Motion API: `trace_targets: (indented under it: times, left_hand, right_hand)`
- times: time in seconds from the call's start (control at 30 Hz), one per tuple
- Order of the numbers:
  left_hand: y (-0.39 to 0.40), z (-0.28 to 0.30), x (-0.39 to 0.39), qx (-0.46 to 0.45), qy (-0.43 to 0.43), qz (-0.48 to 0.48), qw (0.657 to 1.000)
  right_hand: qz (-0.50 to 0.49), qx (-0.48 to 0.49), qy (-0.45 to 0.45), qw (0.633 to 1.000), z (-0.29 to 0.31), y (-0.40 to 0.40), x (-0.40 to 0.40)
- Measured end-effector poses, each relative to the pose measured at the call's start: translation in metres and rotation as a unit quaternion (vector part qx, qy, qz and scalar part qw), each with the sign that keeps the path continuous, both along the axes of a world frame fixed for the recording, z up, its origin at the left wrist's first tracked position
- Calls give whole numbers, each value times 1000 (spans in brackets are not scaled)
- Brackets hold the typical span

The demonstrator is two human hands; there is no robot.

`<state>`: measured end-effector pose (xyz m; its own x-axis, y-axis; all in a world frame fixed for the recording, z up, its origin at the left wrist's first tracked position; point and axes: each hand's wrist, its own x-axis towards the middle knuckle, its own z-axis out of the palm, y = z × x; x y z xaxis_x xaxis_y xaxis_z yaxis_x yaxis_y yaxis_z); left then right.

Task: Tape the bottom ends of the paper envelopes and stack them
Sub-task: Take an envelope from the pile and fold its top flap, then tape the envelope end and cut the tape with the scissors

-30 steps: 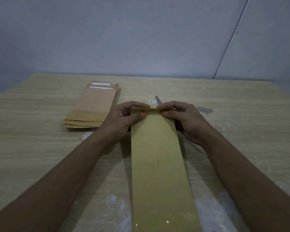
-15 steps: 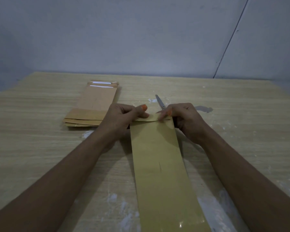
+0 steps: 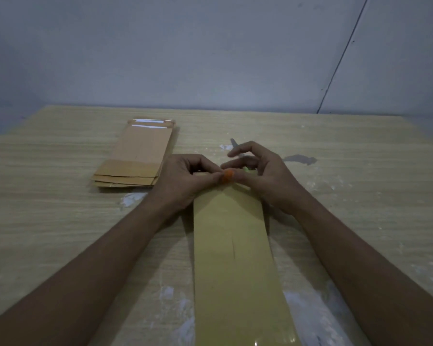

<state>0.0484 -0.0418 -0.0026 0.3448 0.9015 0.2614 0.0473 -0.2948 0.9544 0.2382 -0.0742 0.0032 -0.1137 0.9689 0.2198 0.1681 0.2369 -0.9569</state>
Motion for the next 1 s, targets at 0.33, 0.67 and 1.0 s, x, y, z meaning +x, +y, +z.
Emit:
trace_targets:
  times: [0.33,0.67,1.0]
  left_hand:
    - [5,4,-4,-67,-53,-31,996]
    - [16,12,-20,-104,-22,-140,984]
    - [24,-9,-22,244,186,110,945]
  right_hand:
    - [-5,-38,-2,999,4,4,5]
    - [50,-134,7,990,3,6,14]
    - [-70,-35,-113,991,-16,13,10]
